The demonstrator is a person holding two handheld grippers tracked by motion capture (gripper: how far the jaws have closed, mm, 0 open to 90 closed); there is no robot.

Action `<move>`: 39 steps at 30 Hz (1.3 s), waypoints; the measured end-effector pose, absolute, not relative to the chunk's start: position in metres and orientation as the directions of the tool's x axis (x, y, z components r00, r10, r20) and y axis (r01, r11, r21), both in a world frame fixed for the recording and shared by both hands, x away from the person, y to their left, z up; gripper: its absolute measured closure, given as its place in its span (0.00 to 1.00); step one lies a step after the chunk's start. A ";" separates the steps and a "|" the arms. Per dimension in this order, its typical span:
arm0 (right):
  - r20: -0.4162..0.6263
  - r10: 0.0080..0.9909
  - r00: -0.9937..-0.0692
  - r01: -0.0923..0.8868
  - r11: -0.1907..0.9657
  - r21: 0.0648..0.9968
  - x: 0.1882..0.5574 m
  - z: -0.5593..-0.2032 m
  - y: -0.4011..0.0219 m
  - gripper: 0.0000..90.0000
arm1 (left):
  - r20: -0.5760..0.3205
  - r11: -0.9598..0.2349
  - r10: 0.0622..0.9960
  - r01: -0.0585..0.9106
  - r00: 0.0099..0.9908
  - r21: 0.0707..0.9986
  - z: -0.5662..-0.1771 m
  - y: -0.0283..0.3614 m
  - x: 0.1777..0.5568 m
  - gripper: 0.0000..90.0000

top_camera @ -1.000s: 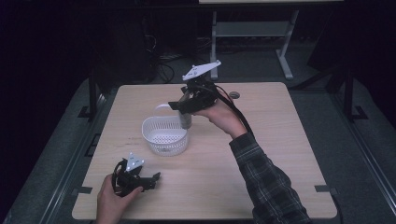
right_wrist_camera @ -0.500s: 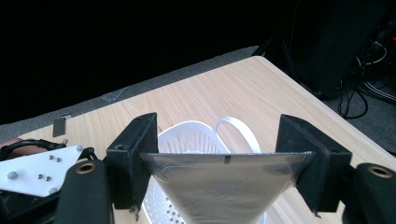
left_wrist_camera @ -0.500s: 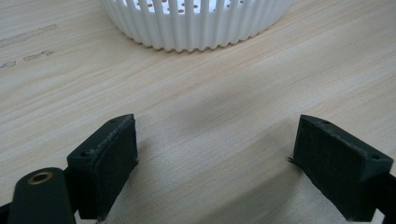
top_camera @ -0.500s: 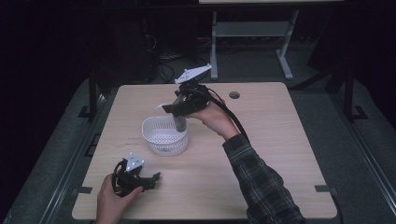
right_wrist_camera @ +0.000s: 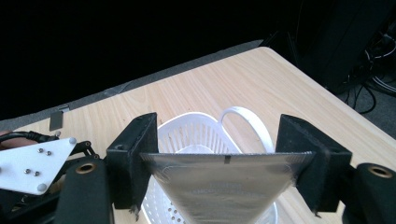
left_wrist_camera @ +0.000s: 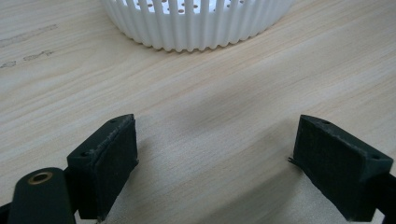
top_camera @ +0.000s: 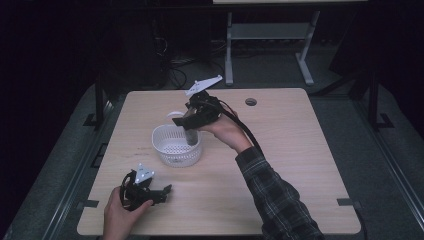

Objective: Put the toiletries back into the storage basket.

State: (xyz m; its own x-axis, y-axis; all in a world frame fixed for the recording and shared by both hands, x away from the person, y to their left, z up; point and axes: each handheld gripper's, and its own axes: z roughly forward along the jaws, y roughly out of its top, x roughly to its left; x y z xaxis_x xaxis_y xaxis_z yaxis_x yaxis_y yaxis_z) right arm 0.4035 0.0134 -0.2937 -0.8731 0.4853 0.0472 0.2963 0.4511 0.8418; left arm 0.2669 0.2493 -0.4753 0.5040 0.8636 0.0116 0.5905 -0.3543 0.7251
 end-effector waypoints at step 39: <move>0.074 0.476 -0.876 0.331 0.482 0.811 0.404 -0.341 0.026 0.33 | 0.013 -0.357 0.863 0.590 0.506 0.724 -0.475 0.249 0.267 0.14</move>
State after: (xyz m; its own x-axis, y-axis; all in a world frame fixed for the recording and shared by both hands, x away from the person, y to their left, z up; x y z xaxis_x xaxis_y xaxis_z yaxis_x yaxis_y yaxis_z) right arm 0.4041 0.0258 -0.3406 -0.8762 0.4763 0.0740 0.3305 0.4821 0.8114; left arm 0.2669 0.2494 -0.4753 0.5056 0.8627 0.0128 0.5900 -0.3566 0.7244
